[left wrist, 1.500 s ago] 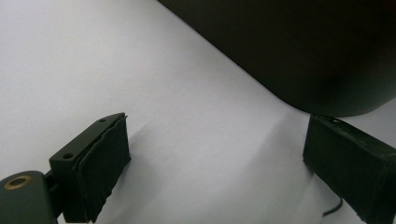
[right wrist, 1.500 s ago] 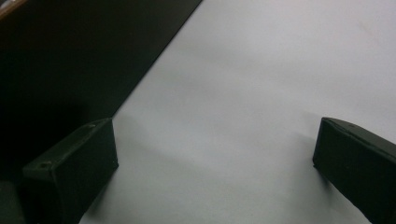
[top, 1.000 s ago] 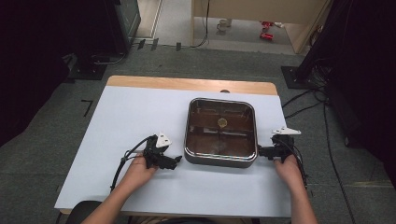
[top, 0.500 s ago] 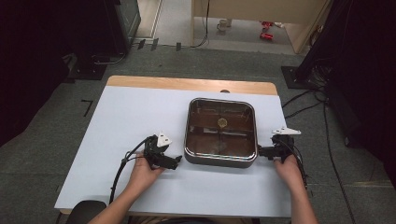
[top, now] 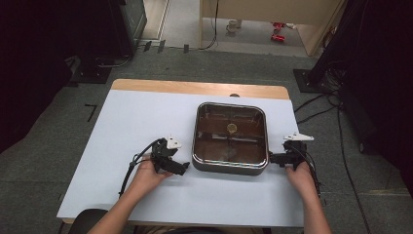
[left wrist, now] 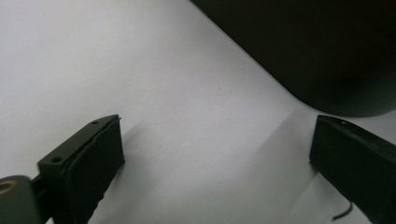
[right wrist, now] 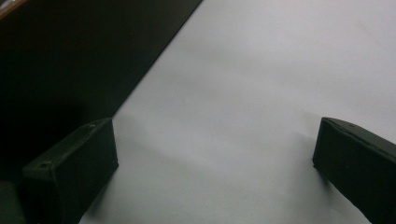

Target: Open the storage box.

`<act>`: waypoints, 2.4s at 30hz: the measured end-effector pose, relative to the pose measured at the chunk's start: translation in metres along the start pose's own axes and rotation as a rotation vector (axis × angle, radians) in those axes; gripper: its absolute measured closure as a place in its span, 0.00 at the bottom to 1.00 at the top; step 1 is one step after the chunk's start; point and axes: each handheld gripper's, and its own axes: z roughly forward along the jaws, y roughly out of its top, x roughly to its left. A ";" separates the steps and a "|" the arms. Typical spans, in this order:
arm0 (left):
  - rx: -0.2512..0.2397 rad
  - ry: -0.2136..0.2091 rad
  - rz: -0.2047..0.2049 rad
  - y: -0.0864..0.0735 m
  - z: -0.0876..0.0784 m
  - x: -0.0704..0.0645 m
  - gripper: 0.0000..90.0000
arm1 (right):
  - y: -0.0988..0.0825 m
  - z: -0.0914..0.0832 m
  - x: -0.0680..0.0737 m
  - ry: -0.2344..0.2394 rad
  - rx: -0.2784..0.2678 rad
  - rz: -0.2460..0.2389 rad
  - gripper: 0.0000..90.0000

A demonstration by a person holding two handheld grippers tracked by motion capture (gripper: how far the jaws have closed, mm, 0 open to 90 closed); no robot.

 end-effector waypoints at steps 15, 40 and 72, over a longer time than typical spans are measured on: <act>0.074 -0.078 -0.017 0.013 -0.011 0.018 0.44 | 0.000 0.000 0.001 -0.003 -0.001 -0.001 0.00; -0.085 -0.208 -0.032 0.050 -0.049 0.029 0.46 | -0.001 0.000 0.001 -0.008 -0.004 -0.004 0.00; -0.148 -0.253 0.095 0.120 -0.015 -0.007 0.44 | -0.001 -0.001 0.002 -0.011 -0.005 -0.006 0.00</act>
